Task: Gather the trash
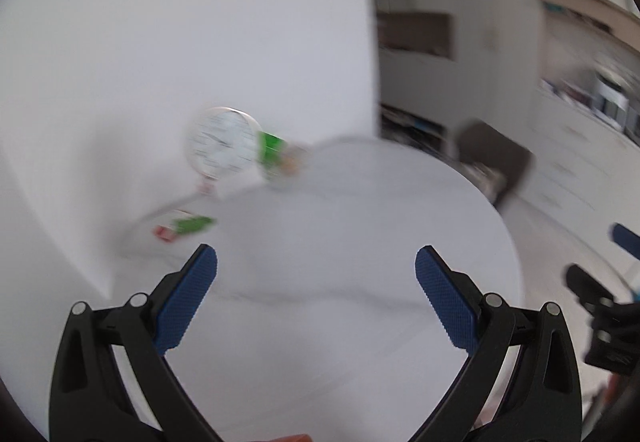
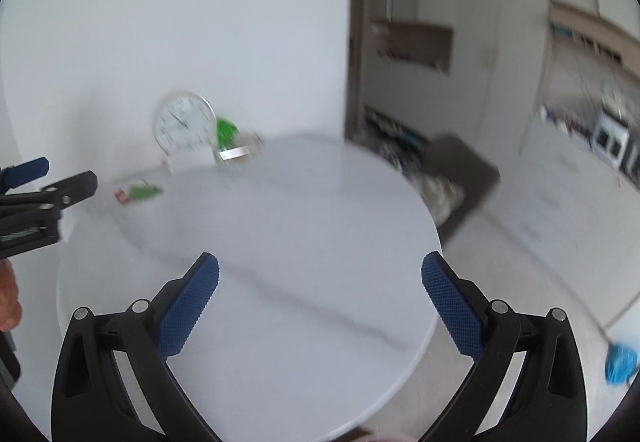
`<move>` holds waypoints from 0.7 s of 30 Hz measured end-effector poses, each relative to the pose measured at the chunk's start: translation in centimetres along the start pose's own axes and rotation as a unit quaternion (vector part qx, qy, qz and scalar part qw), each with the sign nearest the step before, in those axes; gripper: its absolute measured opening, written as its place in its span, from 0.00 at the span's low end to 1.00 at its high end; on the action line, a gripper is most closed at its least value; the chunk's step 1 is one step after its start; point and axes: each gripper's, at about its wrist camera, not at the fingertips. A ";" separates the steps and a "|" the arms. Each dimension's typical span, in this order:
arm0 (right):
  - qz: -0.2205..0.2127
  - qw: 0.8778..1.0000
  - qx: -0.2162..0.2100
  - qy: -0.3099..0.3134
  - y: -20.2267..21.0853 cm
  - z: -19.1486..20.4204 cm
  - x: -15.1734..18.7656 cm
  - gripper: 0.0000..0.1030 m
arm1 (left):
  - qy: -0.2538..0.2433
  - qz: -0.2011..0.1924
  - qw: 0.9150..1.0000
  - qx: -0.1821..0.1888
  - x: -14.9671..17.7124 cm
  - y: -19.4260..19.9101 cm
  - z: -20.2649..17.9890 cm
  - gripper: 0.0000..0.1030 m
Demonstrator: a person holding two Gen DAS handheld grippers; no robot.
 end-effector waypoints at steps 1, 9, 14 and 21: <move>-0.007 1.000 -0.001 0.006 0.1 0.6 -0.8 0.98 | 0.013 -0.004 1.000 -0.016 -0.7 -0.2 1.1 0.93; -0.009 0.999 -0.014 0.042 -1.1 4.7 -2.6 0.98 | 0.069 0.037 0.997 -0.002 -1.1 -4.0 4.2 0.93; 0.000 0.999 -0.021 0.042 -1.9 5.5 -2.9 0.98 | 0.073 0.047 0.996 -0.002 -1.0 -4.7 4.4 0.93; 0.004 0.999 -0.023 0.038 -2.1 6.1 -3.1 0.98 | 0.074 0.055 0.996 -0.003 -0.4 -4.4 4.4 0.93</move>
Point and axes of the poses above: each gripper's, at about its wrist camera, not at the fingertips, and y roughly against the way its jaws point, z to its left, x to its underside, and after that the axes turned 5 degrees about y, right-handed
